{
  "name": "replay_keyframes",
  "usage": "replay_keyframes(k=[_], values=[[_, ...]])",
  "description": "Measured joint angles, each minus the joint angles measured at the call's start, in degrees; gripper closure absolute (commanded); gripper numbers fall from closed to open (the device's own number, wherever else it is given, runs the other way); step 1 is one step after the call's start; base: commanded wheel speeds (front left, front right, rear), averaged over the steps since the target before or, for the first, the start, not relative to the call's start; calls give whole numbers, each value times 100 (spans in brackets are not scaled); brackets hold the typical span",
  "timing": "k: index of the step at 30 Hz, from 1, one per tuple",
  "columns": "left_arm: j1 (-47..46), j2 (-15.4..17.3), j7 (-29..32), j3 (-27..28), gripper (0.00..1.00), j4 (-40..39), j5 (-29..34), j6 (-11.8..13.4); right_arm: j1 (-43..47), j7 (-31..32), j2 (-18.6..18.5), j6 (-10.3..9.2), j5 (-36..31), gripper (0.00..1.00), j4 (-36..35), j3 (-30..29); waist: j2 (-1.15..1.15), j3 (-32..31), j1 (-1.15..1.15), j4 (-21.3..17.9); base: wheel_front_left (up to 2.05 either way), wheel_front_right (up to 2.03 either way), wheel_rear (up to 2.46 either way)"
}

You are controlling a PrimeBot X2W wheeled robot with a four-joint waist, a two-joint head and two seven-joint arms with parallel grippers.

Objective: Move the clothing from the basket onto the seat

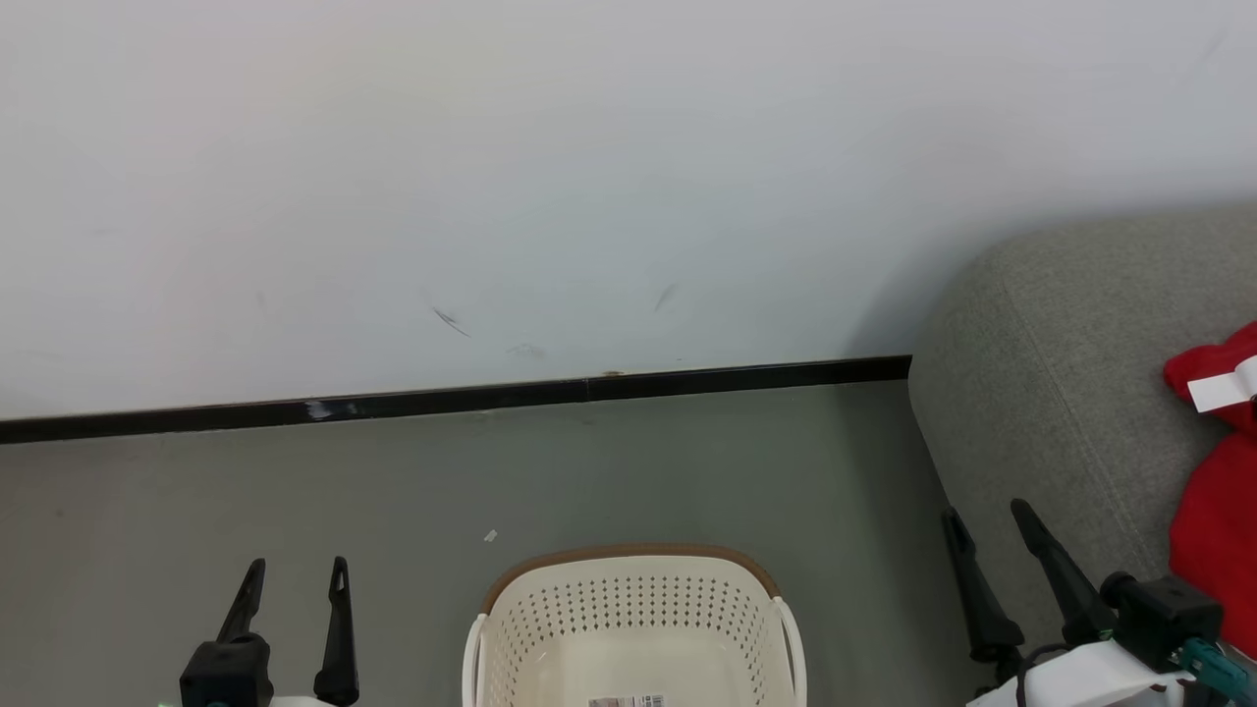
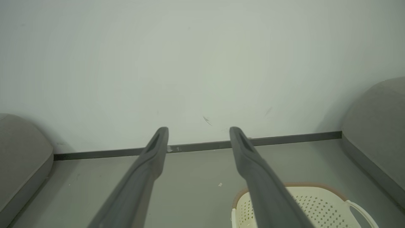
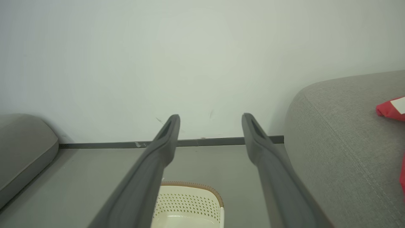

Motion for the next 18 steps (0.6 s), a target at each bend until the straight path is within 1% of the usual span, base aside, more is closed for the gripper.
replay_keyframes(k=[13, 18], values=[[-100, -38, 0, -2, 0, 79, 92, 2, 1, 0, 3, 0, 18, 0, -34, -98, 0, 54, 0, 22, 0, 0, 0], [-143, -54, 0, 32, 0, 55, 159, 42, 1, 0, 3, 0, 55, 0, -35, -108, 0, 69, 0, 29, 0, 0, 0]])
